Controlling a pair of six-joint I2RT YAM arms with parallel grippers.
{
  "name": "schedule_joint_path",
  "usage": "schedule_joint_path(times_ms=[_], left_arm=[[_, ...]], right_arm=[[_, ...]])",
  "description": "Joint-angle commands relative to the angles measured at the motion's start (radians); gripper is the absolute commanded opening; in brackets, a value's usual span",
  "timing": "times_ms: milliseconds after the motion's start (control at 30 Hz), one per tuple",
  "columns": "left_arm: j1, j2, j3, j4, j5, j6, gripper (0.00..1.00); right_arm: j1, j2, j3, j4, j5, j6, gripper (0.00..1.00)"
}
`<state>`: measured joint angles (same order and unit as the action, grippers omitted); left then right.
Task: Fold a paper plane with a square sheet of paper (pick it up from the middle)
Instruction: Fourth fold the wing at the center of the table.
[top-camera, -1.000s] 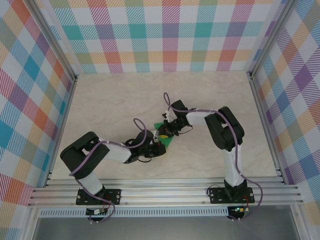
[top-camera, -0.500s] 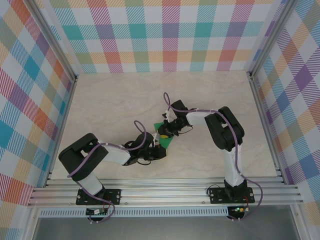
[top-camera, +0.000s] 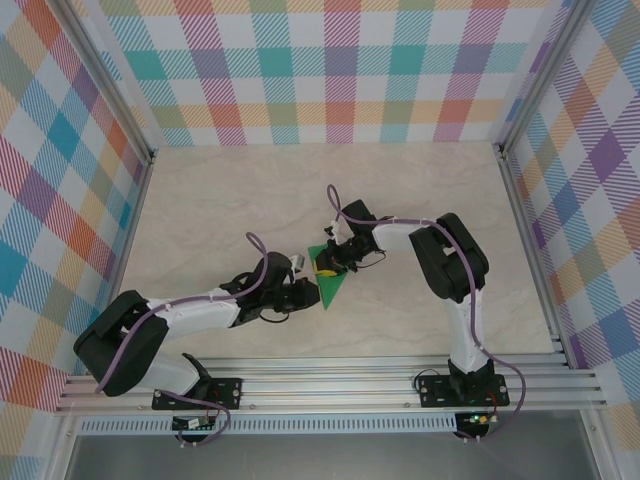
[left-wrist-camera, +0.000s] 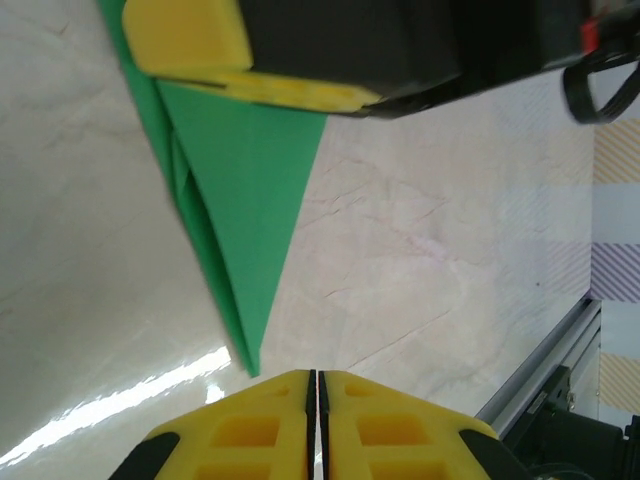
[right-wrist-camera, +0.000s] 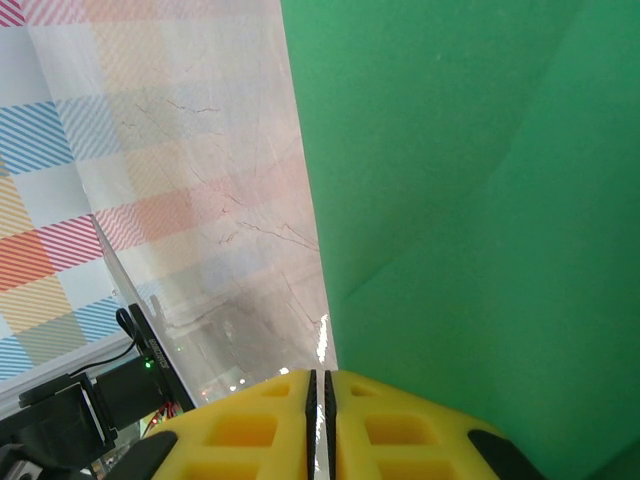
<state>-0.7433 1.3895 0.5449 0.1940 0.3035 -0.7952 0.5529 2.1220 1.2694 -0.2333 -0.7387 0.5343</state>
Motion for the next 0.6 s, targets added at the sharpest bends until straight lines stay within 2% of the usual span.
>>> schedule_joint_path(times_ms=[0,367,567], left_arm=[[0.004,0.036,0.026,0.014,-0.004,0.017,0.12],[0.002,0.209,0.148,0.113,0.038,0.046,0.13],[0.002,0.303,0.191,0.051,0.005,0.057,0.09]], right_arm=[[-0.003,0.059,-0.015,-0.039,0.098,-0.010,0.14],[-0.004,0.061,-0.015,-0.040,0.089,-0.010,0.14],[-0.003,0.058,-0.012,-0.041,0.086,-0.010,0.14]])
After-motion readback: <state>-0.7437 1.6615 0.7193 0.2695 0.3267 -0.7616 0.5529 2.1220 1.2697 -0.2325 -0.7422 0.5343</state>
